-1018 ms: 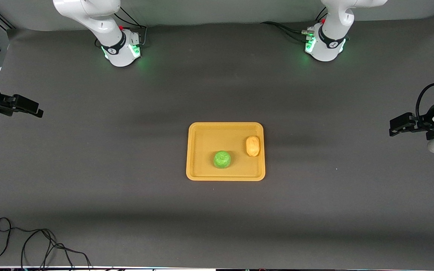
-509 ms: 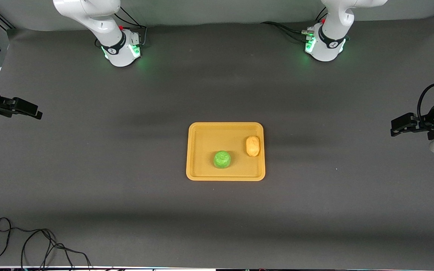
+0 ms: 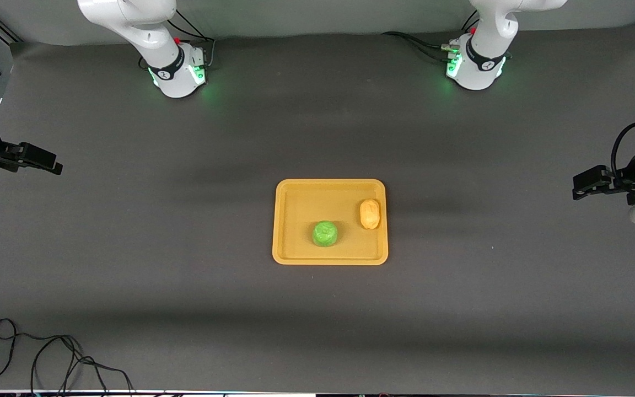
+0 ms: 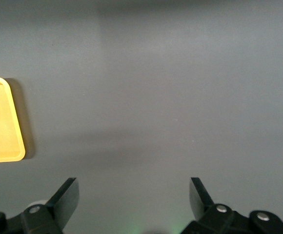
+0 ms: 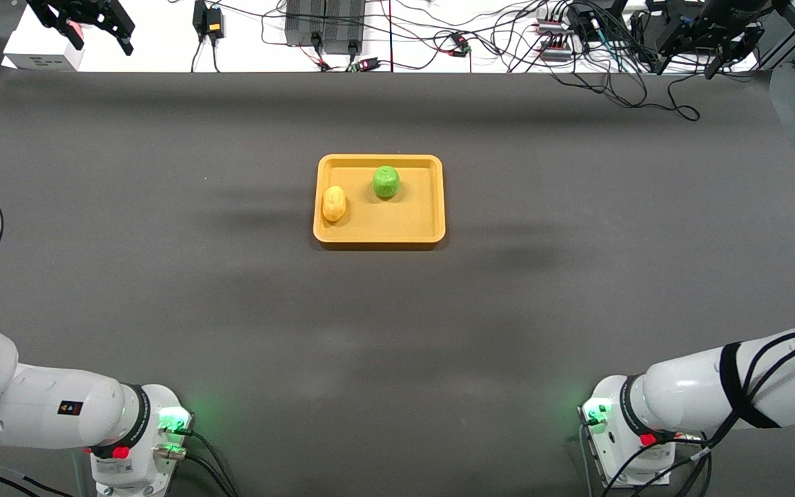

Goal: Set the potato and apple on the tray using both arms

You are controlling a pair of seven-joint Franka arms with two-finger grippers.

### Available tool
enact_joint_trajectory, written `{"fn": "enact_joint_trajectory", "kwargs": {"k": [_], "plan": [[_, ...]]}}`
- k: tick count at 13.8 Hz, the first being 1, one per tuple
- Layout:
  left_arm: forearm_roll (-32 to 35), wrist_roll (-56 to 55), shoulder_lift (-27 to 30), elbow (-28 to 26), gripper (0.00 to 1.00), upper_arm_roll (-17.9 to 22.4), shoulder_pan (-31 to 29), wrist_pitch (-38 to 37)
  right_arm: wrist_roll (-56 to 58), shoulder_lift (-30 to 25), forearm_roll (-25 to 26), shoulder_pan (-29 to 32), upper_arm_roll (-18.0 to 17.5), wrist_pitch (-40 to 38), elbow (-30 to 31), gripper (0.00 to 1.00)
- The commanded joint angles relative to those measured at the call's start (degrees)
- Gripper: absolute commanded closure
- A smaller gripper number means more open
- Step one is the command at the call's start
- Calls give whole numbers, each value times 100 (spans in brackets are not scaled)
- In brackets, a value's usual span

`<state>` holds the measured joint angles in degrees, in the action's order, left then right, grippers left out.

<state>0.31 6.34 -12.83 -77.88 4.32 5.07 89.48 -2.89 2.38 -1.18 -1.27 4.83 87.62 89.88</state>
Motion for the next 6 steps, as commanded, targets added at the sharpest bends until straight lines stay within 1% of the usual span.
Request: {"fn": "enact_joint_trajectory", "kwargs": {"k": [1,3,6], "plan": [[92,-89,53,9,0,17,47,8,149,-36,65,57,-52,-17,-14,0],[92,-89,62,18,0,17,55,17,506,-27,65,57,-44,-17,-6,0],[92,-89,53,18,0,17,55,17,562,-27,74,57,-44,-17,-14,0]]}}
